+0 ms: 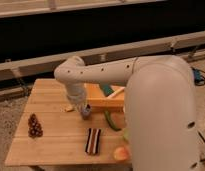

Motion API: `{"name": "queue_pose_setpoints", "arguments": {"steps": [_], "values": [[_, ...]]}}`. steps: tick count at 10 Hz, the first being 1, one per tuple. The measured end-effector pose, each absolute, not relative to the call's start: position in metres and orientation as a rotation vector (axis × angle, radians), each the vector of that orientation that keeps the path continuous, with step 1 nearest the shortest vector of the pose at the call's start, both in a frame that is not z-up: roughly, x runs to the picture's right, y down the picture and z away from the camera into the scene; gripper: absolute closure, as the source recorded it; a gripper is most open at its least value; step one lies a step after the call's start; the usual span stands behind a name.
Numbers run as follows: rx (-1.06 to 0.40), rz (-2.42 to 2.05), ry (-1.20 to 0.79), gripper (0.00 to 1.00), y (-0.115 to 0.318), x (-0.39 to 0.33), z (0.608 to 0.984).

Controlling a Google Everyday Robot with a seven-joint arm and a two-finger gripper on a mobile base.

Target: Place towel in metal cup

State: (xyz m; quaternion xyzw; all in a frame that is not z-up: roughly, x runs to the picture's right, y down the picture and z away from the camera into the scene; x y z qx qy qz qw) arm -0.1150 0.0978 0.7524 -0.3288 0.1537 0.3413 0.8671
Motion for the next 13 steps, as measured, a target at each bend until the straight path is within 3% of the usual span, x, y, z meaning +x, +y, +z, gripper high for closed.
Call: {"name": "queue_pose_setpoints", "arguments": {"steps": [4, 5, 13], "values": [[-0.646, 0.674, 0.354, 0.25, 0.091, -0.109, 0.775], [-0.64, 0.669, 0.361, 0.21, 0.09, -0.107, 0.778], [-0.644, 0.65, 0.39, 0.2, 0.094, -0.087, 0.77]]}}
